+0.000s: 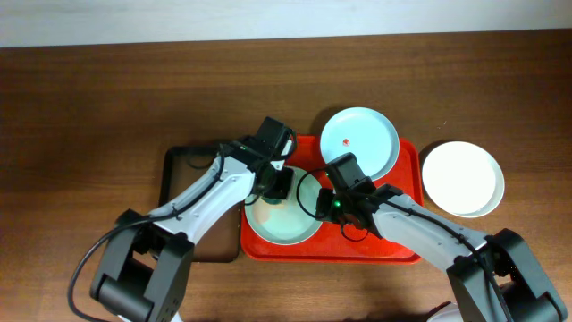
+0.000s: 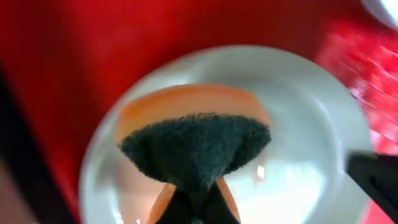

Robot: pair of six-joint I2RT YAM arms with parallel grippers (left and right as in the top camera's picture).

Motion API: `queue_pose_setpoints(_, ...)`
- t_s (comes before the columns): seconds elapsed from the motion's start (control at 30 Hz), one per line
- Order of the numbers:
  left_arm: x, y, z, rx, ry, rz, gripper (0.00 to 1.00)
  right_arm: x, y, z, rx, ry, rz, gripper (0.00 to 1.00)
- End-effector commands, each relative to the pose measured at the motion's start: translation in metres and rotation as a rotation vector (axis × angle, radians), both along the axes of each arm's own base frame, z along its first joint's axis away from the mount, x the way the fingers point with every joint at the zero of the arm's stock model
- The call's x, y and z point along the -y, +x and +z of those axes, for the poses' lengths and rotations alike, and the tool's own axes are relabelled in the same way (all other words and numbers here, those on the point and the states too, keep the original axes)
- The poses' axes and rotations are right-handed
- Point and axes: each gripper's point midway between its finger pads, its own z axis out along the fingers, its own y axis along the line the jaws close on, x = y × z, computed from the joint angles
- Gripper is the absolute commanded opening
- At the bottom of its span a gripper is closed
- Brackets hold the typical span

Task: Clean dirty plates on tray and stack at the side
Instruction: 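Scrub the pale green plate's stain with the sponge in the left gripper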

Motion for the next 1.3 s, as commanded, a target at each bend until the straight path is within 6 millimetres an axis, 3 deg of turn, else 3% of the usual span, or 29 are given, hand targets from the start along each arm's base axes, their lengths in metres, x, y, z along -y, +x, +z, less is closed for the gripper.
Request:
queue_pose_setpoints(0.0,-0.011,0.015,-0.001,0.066,0.085,0.015,0.0,-0.002,0.002,0.003,0.007,0.006,0.007,0.04)
queue_pose_setpoints(0.13,-0.013,0.011,-0.038,-0.008,0.127,0.014,0.0,-0.002,0.002,0.002,0.007,0.006,0.007,0.04)
queue_pose_setpoints(0.27,0.022,-0.018,-0.052,-0.178,-0.066,-0.067,0.0,-0.002,0.002,0.002,0.007,0.006,0.007,0.04)
queue_pose_setpoints(0.33,0.04,-0.026,-0.039,-0.211,-0.178,-0.12,0.0,-0.002,0.002,0.002,0.007,0.006,0.007,0.04)
queue_pose_setpoints(0.4,0.041,-0.015,-0.009,-0.152,-0.227,-0.116,0.0,-0.002,0.002,0.002,0.007,0.006,0.007,0.05)
queue_pose_setpoints(0.47,0.028,0.001,0.016,-0.04,-0.19,-0.087,0.0,-0.002,0.002,0.002,0.007,0.006,0.007,0.04)
queue_pose_setpoints(0.53,0.011,0.007,0.019,0.006,-0.099,-0.055,0.0,-0.002,0.002,0.002,0.007,0.006,0.007,0.05)
queue_pose_setpoints(0.6,-0.005,0.0,0.005,-0.027,-0.013,-0.036,0.0,-0.002,0.002,0.002,0.006,0.006,0.007,0.05)
queue_pose_setpoints(0.77,-0.017,-0.021,-0.046,-0.158,0.057,-0.004,0.0,-0.002,0.002,0.002,0.007,0.006,0.007,0.05)
queue_pose_setpoints(0.83,-0.012,-0.031,-0.062,-0.222,0.03,-0.014,0.0,-0.002,0.002,0.002,0.007,0.006,0.007,0.05)
queue_pose_setpoints(0.87,-0.001,-0.041,-0.066,-0.284,-0.038,-0.028,0.0,-0.002,0.002,0.002,0.007,0.006,0.007,0.04)
queue_pose_setpoints(0.97,0.034,-0.052,-0.051,-0.339,-0.244,-0.124,0.0,-0.002,0.002,0.002,0.007,0.006,0.007,0.04)
queue_pose_setpoints(1.07,0.042,-0.046,-0.036,-0.308,-0.288,-0.153,0.0,-0.002,0.002,0.002,0.006,0.006,0.008,0.05)
queue_pose_setpoints(1.2,0.018,-0.007,0.021,-0.046,-0.192,-0.113,0.0,-0.002,0.002,0.002,0.007,0.006,0.007,0.05)
queue_pose_setpoints(1.27,0.0,0.003,0.025,0.021,-0.088,-0.078,0.0,-0.002,0.002,0.002,0.007,0.006,0.007,0.04)
